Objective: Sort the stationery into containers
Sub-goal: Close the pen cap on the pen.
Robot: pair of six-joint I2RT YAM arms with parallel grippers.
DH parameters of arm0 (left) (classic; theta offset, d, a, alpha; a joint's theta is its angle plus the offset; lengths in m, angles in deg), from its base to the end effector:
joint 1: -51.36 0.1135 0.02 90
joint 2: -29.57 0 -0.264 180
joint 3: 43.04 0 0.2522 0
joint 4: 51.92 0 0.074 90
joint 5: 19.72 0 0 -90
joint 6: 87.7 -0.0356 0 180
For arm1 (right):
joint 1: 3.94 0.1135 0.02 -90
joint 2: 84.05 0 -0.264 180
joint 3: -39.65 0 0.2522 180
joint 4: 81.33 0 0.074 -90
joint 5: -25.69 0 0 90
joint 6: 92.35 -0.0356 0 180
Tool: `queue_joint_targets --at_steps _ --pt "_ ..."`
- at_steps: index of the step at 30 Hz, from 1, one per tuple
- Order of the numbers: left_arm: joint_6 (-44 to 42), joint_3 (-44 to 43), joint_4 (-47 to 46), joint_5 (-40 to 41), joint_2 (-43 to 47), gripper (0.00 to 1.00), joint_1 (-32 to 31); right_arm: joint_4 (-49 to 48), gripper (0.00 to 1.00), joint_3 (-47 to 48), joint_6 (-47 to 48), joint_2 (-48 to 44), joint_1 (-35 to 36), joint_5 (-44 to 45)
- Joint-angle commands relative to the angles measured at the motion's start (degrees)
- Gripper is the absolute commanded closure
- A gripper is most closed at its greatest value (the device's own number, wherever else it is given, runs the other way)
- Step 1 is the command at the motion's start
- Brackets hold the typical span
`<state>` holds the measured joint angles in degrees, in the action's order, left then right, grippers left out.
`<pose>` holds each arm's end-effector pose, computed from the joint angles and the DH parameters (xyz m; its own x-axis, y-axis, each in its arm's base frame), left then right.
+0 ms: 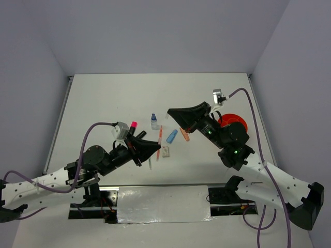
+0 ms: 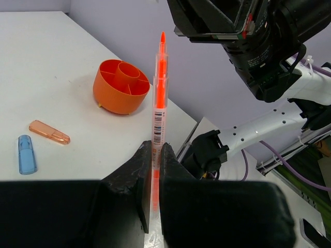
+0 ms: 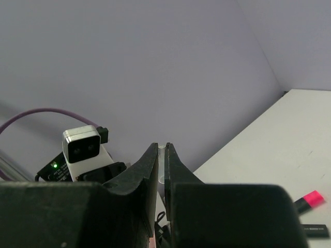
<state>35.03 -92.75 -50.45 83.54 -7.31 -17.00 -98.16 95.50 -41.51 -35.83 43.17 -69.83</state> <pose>0.0671 -0.1469 0.3493 -0.3832 -0.4611 -0.8003 0.7306 0.3788 -0.5681 0.1293 0.1442 0.3892 -0.2796 0.6225 -0.7309 -0.7896 0.2840 0.5439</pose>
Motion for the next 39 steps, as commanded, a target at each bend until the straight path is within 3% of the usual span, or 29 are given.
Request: queue_joint_targets --at_steps 1,39 --pt "-1.62 0.35 -4.93 -0.69 -0.03 1.0 0.33 -5.0 1.0 -0.6 -0.83 -0.5 0.44 -1.25" --pt "0.32 2.81 -8.89 -4.55 -0.91 1.0 3.05 -5.01 1.0 -3.76 -2.15 -1.38 1.14 -3.1"
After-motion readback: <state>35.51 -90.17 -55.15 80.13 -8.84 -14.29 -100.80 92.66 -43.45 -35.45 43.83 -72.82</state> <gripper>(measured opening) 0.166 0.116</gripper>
